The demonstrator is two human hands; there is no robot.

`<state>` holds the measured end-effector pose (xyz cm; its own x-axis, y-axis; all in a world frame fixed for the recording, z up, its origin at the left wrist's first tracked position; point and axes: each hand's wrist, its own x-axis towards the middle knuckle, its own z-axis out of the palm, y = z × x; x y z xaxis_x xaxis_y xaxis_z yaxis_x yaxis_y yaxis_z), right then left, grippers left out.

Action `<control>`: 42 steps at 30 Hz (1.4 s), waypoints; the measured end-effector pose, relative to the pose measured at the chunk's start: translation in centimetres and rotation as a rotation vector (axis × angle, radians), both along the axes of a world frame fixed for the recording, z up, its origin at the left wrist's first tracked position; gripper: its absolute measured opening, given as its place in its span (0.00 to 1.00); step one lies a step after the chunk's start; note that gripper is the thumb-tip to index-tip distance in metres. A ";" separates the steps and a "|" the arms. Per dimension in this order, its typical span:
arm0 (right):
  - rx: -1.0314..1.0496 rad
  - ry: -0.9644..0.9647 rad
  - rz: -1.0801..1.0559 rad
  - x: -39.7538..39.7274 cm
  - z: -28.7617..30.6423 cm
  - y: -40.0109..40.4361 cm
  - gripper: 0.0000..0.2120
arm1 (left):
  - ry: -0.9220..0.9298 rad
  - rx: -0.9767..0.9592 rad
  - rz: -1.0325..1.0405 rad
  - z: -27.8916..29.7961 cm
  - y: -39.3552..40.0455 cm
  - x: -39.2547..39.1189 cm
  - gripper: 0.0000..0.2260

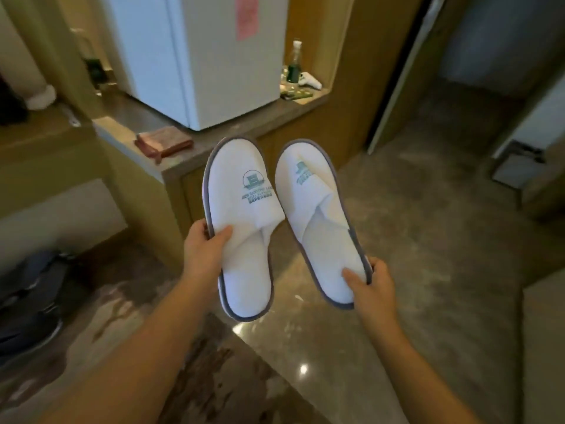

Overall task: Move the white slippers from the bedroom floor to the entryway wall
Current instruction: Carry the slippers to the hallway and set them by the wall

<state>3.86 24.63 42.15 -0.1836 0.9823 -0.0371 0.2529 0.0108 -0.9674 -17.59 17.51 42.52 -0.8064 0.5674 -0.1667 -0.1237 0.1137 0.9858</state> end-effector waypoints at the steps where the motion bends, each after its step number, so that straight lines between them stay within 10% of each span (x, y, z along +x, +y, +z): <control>1: 0.007 0.004 -0.037 1.6 0.1 1.8 0.10 | -0.005 0.004 -0.044 0.1 2.4 1.4 0.07; 19: 0.007 -0.006 -0.536 13.7 -0.1 35.0 0.12 | -0.143 0.000 -0.460 -0.8 45.0 13.2 0.09; 30: 0.013 0.028 -0.416 13.6 0.2 56.6 0.11 | -0.216 -0.023 -0.361 -1.3 63.7 12.8 0.07; 42: -0.166 -0.119 0.173 13.1 -5.0 82.7 0.17 | -0.384 -0.071 0.136 -7.4 75.7 14.4 0.06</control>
